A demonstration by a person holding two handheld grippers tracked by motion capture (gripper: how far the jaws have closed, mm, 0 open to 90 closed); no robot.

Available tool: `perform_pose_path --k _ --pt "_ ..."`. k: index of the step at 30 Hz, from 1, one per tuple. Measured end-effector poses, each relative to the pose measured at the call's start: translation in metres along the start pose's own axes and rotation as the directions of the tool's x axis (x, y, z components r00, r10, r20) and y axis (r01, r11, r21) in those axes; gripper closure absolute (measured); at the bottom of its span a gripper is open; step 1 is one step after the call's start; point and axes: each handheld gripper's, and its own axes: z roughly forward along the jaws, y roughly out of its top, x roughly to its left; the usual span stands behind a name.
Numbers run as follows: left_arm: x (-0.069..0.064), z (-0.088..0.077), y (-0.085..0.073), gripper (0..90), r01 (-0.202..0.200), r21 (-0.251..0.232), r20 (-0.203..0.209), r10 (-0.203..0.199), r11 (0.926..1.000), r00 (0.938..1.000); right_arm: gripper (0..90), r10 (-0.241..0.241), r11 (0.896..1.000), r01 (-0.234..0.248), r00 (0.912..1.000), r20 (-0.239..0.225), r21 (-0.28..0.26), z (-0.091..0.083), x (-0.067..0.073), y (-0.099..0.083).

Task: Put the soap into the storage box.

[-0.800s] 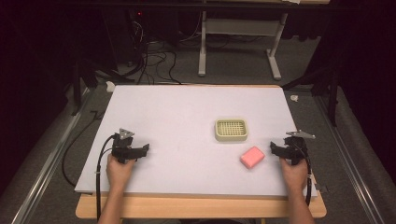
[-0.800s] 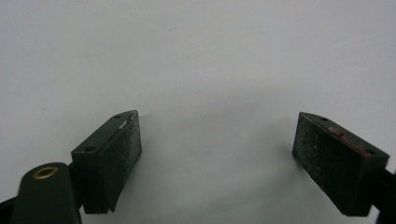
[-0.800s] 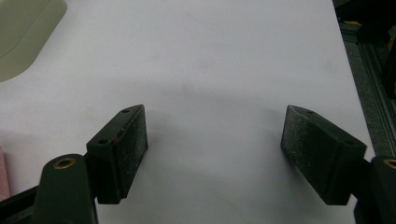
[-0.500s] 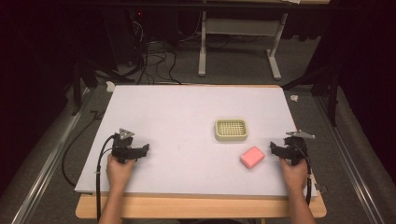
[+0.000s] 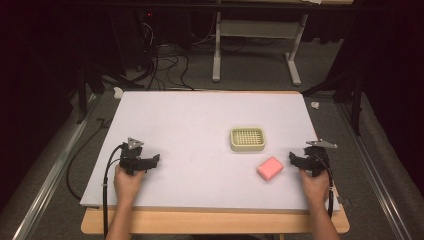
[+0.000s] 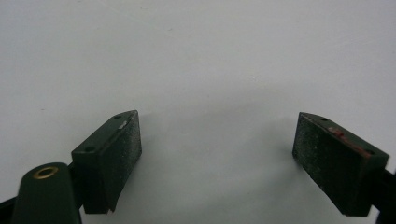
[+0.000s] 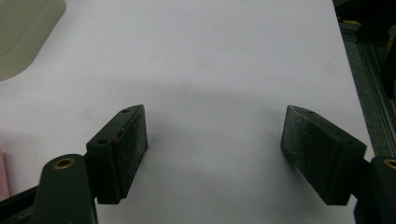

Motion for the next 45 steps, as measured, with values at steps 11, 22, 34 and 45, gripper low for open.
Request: perform_pose_path --k 11,22,34,45 --pt "0.0 0.0 0.0 16.3 0.0 -0.001 -0.001 0.0 1.0 1.0 22.2 -0.004 1.0 0.004 1.0 0.002 0.003 0.0 0.0 0.0" --pt "0.0 0.0 0.0 16.5 -0.001 -0.004 -0.005 0.001 1.0 1.0 18.1 -0.008 1.0 0.008 0.9998 -0.017 0.018 -0.001 0.003 0.001" --pt "0.0 0.0 0.0 16.6 -0.003 -0.004 -0.008 0.003 1.0 1.0 19.8 -0.011 0.998 0.005 0.9949 -0.1 -0.062 -0.014 0.007 0.005" --pt "0.0 0.0 0.0 17.3 0.001 -0.004 -0.007 -0.001 1.0 1.0 20.2 -0.01 0.994 -0.006 0.9881 -0.154 -0.106 -0.021 0.01 -0.004"
